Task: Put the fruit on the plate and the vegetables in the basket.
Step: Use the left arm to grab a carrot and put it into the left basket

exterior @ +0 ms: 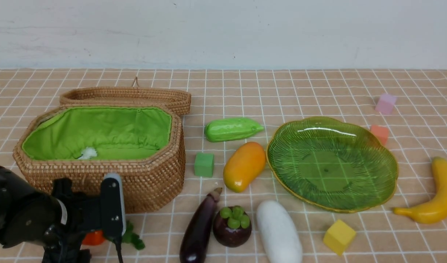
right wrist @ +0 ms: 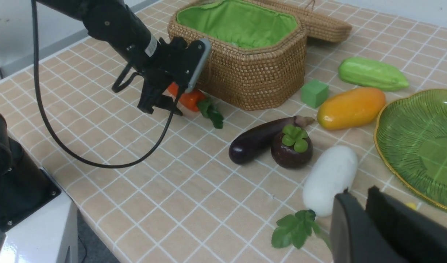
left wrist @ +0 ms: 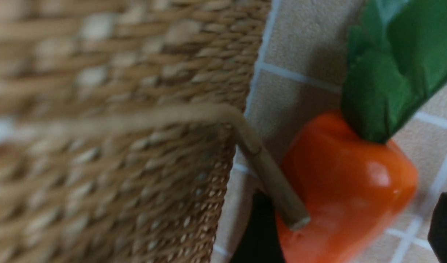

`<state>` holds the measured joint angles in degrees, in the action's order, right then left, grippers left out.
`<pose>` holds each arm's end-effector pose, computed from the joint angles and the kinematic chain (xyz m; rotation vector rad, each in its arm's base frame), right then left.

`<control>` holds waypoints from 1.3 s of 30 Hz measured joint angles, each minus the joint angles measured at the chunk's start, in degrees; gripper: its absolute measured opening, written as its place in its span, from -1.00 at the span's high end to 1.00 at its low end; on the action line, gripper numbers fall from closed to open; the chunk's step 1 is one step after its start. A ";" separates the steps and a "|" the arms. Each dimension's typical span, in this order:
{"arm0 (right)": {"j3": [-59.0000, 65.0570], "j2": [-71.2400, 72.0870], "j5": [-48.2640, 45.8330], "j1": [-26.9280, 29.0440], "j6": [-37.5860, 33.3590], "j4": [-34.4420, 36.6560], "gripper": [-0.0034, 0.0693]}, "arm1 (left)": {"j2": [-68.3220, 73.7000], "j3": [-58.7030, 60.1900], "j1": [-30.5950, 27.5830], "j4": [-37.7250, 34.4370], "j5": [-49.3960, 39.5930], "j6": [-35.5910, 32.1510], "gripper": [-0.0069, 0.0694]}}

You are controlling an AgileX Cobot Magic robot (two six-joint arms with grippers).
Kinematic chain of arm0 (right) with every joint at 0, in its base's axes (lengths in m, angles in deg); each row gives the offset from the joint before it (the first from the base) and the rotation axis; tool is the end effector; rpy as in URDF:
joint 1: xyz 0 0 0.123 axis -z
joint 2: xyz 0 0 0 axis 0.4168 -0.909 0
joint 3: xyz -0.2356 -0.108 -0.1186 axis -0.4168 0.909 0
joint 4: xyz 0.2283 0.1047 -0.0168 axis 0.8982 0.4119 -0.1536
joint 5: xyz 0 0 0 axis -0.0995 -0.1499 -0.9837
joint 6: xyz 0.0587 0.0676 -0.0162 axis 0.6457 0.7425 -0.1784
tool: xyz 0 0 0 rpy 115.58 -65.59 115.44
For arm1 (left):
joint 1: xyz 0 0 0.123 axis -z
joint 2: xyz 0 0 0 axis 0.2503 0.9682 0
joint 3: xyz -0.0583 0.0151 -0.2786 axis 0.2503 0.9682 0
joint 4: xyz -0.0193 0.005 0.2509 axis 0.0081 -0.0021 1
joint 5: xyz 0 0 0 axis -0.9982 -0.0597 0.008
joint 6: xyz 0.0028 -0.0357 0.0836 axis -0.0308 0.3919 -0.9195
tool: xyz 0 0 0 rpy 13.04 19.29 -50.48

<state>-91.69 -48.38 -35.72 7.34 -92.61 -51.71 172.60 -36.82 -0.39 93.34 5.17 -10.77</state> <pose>-0.0045 0.0434 0.3695 -0.6989 1.8058 0.6074 0.2490 -0.0521 0.1606 1.7124 2.1287 0.4200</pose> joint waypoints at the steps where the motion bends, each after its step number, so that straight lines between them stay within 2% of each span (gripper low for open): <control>1: 0.00 0.00 0.00 0.00 0.00 0.00 0.66 | 0.54 0.00 0.00 1.13 -0.01 0.00 -0.65; 9: 0.00 0.00 0.17 0.00 0.00 0.05 0.66 | 1.08 -0.23 0.00 2.40 -0.86 0.00 -0.59; 12: 0.00 0.00 0.36 0.00 0.00 0.05 0.66 | 1.08 -0.28 0.00 2.23 -3.31 0.05 -0.34; 13: 0.00 0.00 0.36 0.00 0.00 0.05 0.66 | 1.08 -0.28 0.00 2.11 -3.48 0.05 -0.31; 14: 0.00 0.00 0.43 0.00 0.00 0.05 0.66 | 1.08 -0.28 0.00 1.57 -4.35 0.05 -0.16; 15: 0.00 0.00 0.48 0.00 0.00 0.05 0.66 | 1.08 -0.28 0.00 1.34 -4.71 0.05 -0.13; 26: 0.00 0.00 1.62 0.00 0.00 0.05 0.65 | -2.68 -0.18 0.00 -2.66 -13.75 -2.69 -0.13; 31: 0.00 0.00 3.02 0.00 0.00 0.05 0.64 | -13.67 -0.57 1.03 -4.61 -18.27 -2.69 -0.13; 35: 0.00 0.00 9.49 0.00 0.06 0.01 0.63 | -22.33 -6.92 2.48 -5.22 -17.22 -1.07 -0.13; 39: 0.00 0.00 17.25 0.00 0.72 0.07 0.63 | -19.74 -17.83 2.55 -5.22 -15.27 -0.38 -0.13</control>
<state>-91.69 -48.38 -18.47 7.34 -91.89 -51.64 152.86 -54.65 2.16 88.12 -10.10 -11.15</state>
